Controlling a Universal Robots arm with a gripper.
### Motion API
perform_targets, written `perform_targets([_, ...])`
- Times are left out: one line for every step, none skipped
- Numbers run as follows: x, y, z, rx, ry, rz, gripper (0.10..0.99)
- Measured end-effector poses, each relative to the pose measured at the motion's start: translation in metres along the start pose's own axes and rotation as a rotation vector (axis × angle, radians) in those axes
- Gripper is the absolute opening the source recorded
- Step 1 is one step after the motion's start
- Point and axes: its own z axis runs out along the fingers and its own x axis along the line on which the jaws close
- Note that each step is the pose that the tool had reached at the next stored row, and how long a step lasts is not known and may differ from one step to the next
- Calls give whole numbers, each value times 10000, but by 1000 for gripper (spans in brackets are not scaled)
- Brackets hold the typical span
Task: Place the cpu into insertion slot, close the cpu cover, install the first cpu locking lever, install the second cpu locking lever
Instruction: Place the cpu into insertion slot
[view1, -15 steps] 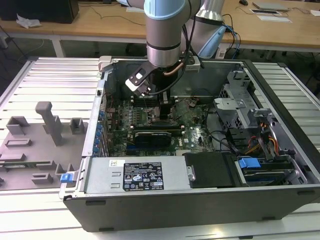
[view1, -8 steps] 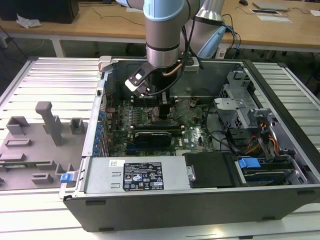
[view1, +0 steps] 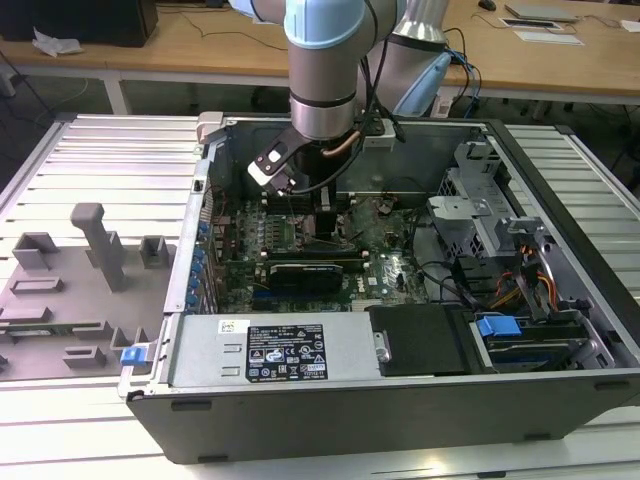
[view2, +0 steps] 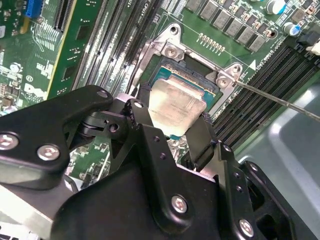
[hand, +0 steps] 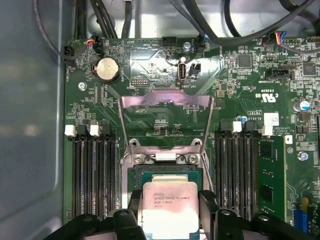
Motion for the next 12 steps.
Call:
perform_targets([0,-3,8,0,0,4,537])
perform_targets([1,-5,21,0,0,7,537])
perform_targets([1,-5,29,0,0,7,537])
perform_targets([1,-6,43,-1,2,11,537])
perform_targets([1,-7,51,0,1,13,537])
perform_targets([2,-8,61,-1,2,17,537])
perform_targets([2,-8,68,-1,2,21,537])
perform_targets([2,-9,74,-1,1,24,537])
perform_targets([3,-10,83,-1,1,30,537])
perform_targets([4,-10,86,-1,1,32,537])
perform_targets([4,-10,88,1,-2,34,537])
perform_targets([4,-10,88,1,-2,36,537])
